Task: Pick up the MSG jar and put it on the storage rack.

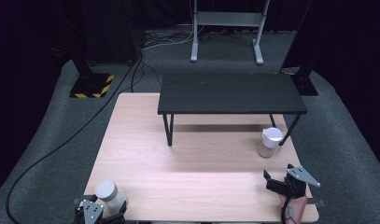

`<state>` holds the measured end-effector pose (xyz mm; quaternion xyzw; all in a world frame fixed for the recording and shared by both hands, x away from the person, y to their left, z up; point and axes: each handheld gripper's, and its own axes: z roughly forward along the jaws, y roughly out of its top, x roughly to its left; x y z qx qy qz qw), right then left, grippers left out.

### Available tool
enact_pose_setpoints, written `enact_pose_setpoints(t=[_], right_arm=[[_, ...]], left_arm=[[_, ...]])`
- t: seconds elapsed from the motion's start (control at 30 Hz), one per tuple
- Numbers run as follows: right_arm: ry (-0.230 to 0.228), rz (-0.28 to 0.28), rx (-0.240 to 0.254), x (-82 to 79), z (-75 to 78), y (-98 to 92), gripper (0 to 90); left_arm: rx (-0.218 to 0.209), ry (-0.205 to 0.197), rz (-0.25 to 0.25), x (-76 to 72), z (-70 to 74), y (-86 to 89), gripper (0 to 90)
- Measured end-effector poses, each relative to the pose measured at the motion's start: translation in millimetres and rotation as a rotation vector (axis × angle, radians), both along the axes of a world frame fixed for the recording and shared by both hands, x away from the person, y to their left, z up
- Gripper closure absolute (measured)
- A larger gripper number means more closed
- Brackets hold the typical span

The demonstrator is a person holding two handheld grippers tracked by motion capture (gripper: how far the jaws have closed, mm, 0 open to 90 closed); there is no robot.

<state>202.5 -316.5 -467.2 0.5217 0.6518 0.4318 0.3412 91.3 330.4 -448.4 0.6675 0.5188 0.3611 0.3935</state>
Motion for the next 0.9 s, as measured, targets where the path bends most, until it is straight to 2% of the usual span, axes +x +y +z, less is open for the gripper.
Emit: enact_pose_setpoints(t=[0.37,0.67,0.9], right_arm=[[0.002,0.001,-0.007,0.3,0.5,0.8,0.0],[0.007,0.002,-0.01,1.0,1.2,1.2,0.0],[0.008,0.005,-0.011,1.2,1.3,1.2,0.0]], left_arm=[[0.005,0.01,0.001,4.0,-0.4,-3.7,0.1],[0.014,-0.013,0.01,6.6,-1.3,-8.1,0.1],[-0.013,-0.036,0.012,9.8,-0.8,-5.1,0.1]])
